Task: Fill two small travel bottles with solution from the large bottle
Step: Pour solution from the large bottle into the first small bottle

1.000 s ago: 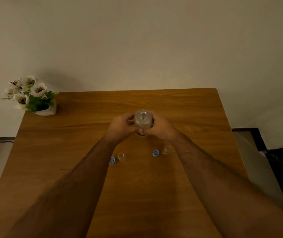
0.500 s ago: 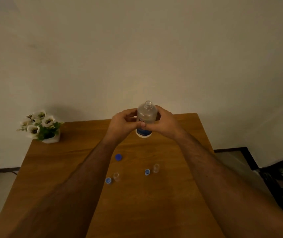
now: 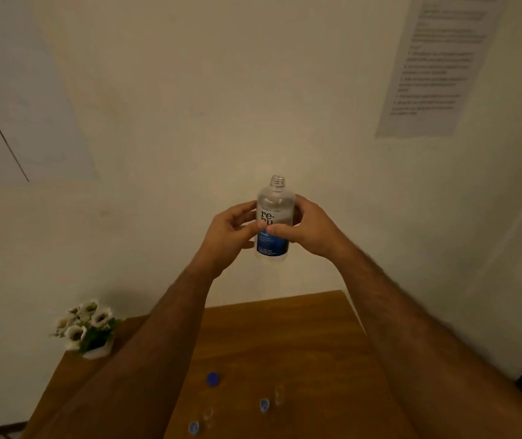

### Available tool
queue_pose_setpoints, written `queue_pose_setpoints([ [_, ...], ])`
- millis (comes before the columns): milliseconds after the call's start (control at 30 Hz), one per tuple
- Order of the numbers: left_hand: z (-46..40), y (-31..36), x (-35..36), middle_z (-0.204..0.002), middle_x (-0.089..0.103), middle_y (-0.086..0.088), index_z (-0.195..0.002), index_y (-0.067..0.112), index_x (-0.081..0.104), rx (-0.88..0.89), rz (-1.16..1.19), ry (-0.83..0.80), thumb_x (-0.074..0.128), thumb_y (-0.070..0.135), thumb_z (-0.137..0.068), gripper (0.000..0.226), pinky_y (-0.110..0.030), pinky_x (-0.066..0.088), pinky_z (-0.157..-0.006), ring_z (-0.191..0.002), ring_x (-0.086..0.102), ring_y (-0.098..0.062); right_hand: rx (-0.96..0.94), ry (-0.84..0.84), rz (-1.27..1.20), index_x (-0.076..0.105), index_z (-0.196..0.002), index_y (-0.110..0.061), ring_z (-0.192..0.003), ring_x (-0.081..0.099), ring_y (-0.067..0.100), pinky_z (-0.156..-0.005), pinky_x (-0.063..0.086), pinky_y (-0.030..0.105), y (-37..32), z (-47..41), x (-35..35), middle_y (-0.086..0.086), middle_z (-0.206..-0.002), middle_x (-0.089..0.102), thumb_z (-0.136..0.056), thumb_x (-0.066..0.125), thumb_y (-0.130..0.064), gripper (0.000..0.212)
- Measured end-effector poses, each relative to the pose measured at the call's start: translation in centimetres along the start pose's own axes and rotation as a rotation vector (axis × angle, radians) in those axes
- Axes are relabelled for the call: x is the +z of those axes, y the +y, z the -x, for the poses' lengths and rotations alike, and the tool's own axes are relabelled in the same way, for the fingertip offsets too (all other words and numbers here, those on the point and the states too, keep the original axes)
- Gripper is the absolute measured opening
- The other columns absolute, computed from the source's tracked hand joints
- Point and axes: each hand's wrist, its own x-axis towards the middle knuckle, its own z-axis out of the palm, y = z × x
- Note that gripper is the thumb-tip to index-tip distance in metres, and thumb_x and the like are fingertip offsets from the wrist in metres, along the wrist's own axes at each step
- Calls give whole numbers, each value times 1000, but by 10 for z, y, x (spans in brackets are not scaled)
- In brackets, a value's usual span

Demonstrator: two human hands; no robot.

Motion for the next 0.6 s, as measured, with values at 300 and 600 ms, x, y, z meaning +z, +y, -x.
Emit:
queue_pose_setpoints([
  [300,-16,65,-3,-128,64,-4,-136,19,52,101,2,69,66,22,-89,48,-30,59,-74,-109,64,-16,-98,44,2,44,-137,-26,-105,64,12,-67,57,23,-56,-13,-27,-7,-123,62,-83,74,-32,62],
  [600,-21,101,-6,-126,65,-6,-134,19,55,156,-25,124,67,23,-89,47,-44,60,-79,-109,66,-22,-126,18,22,41,-135,-34,-96,69,19,-72,61,43,-82,-21,-36,-7,-126,59,-70,85,-27,78],
])
